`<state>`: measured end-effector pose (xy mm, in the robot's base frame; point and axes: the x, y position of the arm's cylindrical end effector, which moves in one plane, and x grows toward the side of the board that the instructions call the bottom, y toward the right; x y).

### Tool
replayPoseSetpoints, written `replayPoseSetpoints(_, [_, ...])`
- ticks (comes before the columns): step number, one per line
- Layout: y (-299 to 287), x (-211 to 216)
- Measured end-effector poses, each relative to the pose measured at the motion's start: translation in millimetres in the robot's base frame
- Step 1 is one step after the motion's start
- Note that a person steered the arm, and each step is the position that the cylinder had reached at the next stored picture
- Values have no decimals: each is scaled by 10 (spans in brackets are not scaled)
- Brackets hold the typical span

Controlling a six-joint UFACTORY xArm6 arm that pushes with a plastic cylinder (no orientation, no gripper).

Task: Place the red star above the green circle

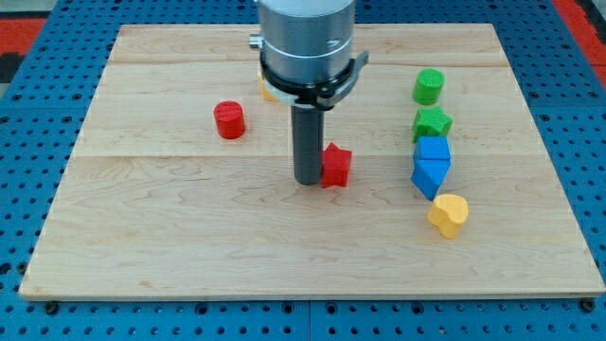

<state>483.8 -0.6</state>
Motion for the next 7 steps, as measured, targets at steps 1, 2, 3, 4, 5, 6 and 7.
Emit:
replayPoseSetpoints(1, [37,555])
replayPoseSetpoints(2, [273,315])
replayPoseSetpoints(3, [272,-237])
replayPoseSetpoints(4, [272,-786])
replayPoseSetpoints(5, [272,-1290])
replayPoseSetpoints(6, [220,-1789])
replayPoseSetpoints(7, [217,-1850])
